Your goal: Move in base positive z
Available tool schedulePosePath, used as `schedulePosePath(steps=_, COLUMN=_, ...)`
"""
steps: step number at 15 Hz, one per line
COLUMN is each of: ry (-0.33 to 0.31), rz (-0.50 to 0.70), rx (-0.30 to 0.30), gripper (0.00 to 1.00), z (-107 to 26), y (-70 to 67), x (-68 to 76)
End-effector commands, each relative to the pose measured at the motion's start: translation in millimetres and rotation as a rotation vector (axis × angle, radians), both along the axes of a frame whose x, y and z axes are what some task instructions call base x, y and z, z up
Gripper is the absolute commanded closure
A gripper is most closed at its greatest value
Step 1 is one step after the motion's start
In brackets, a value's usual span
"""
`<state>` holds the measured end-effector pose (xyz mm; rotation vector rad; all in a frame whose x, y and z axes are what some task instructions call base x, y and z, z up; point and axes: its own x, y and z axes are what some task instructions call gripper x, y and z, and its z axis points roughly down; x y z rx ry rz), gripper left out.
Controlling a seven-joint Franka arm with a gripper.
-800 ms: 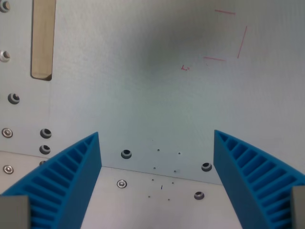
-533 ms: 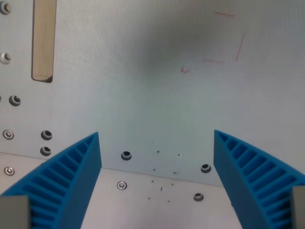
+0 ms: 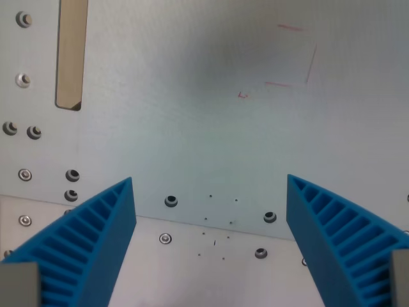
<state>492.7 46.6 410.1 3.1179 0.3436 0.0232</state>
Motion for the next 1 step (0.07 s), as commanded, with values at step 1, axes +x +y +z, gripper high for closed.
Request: schedulePosePath(steps=1, ry=0.019, rz=0.0, rx=-0.001, gripper=0.0, z=18.9, y=-1.0, x=-3.6)
